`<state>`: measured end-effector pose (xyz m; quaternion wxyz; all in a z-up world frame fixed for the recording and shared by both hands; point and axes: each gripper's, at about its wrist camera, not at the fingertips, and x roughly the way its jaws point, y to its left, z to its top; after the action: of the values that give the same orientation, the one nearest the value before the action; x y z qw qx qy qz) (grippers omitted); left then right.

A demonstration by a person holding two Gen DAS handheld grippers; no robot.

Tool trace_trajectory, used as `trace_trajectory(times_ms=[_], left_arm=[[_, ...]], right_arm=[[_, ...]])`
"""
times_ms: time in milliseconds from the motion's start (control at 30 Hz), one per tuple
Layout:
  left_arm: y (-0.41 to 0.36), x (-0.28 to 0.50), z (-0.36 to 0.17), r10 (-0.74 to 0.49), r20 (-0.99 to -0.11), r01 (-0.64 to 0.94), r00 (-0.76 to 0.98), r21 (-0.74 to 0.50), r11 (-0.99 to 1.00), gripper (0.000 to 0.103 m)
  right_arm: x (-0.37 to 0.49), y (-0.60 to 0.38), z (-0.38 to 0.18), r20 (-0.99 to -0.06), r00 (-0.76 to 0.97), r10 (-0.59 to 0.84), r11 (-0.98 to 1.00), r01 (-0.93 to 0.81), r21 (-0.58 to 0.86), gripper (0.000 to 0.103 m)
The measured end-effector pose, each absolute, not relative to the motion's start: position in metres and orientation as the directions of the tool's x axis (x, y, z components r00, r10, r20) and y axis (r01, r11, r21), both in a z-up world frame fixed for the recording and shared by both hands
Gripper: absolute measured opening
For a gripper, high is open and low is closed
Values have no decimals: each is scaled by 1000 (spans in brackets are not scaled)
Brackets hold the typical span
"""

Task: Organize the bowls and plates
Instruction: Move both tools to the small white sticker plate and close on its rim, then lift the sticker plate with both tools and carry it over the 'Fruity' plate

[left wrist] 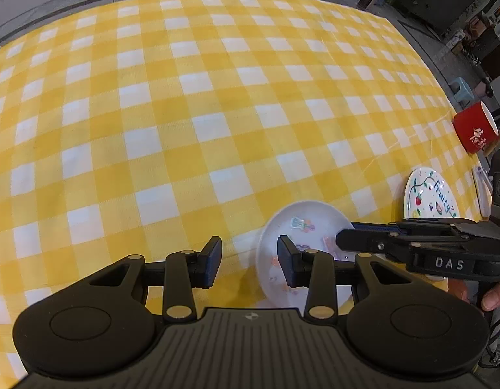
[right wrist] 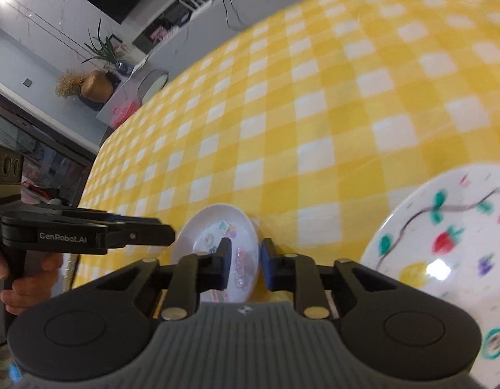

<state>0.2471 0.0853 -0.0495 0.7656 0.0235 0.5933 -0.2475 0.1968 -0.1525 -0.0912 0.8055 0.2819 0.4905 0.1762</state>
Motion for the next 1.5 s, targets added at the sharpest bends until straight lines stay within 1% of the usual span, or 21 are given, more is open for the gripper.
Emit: trace_trajectory(times_ms=[100, 133, 167, 233, 267, 467, 600, 733, 1000, 1300, 1500], left_arm=[[85, 246, -53, -353, -923, 416, 152, -264, 870, 44], [85, 246, -54, -351, -925, 419, 143, -265, 868, 42], [85, 245, -56, -350, -927, 421, 136, -265, 867, 34], [86, 243, -58, -345, -929, 420, 129, -264, 868, 29], [87, 243, -59, -349, -929, 417, 126, -270, 868, 23], [86, 242, -63, -336, -935, 404, 116, -265, 876, 8], [82, 242, -59, -325, -935, 386, 142, -250, 888, 7], [82, 243, -50, -352, -923, 364, 158, -277, 889, 6], [63, 230, -14, -374, -900, 371, 223, -277, 886, 4], [17, 198, 25, -402, -876, 372, 268, -290, 882, 3], [-18, 168, 32, -396, -867, 356, 304, -282, 891, 3]], right_arm=[[197, -149, -93, -697, 468, 543, 792, -7, 611, 7], [197, -147, -94, -703, 469, 534, 798, -4, 603, 1], [198, -148, -95, -700, 472, 536, 795, -2, 607, 1], [199, -148, -95, -698, 475, 536, 789, 10, 614, 1], [199, -150, -95, -697, 477, 535, 789, 13, 614, 1], [203, -148, -94, -700, 484, 525, 796, 14, 606, 1], [206, -144, -90, -699, 495, 516, 797, 21, 603, 1], [204, -149, -79, -686, 516, 513, 793, 22, 609, 1], [194, -171, -48, -648, 567, 509, 775, 24, 631, 1], [159, -217, -17, -608, 623, 492, 757, 39, 652, 1], [128, -254, -16, -593, 641, 487, 734, 67, 676, 1]])
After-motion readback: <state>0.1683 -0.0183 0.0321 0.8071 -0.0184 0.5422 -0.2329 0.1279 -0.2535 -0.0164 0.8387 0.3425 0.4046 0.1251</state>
